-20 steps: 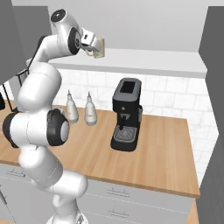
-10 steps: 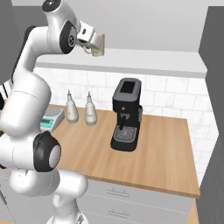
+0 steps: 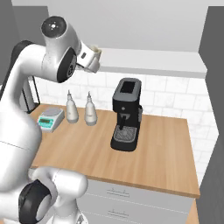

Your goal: Gather all objects into one cabinet and sort the glasses and bowls to opposite sides.

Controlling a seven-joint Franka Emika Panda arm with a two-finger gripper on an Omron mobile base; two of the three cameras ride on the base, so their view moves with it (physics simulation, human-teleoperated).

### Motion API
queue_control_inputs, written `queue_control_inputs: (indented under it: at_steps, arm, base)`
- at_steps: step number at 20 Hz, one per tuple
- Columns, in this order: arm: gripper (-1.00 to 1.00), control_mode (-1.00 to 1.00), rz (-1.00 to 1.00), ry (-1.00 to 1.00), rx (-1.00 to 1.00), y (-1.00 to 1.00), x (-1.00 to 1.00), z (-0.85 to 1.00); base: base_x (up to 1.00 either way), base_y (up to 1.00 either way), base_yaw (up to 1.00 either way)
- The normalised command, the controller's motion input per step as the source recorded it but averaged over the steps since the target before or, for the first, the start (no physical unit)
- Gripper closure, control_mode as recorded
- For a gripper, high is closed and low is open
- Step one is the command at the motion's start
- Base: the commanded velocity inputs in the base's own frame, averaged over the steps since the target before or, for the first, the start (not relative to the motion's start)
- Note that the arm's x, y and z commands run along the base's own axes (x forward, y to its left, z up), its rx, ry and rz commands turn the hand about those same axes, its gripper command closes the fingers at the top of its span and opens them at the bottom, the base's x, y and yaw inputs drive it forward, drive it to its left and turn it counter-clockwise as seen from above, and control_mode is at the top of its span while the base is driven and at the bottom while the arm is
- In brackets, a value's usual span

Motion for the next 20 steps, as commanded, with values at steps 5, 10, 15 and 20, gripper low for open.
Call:
queue_control_inputs:
  at_steps: [5, 10, 15, 20]
  arm:
    - [1.0, -1.0, 0.22, 0.0, 0.19, -0.21, -1.0, -0.02]
    - [1.0, -1.0, 0.33, 0.02, 0.01, 0.0, -1.0, 0.05]
    - [1.0, -1.0, 0.38, 0.0, -0.17, -0.06, -1.0, -0.25]
    - [1.0, -1.0, 0.33, -0.01, -0.41, -0.04, -0.91, -0.92]
  base:
    - [0.0, 0.0, 0.0]
    - [0.0, 0.0, 0.0]
    - [0.0, 0.0, 0.0]
    - [0.0, 0.0, 0.0]
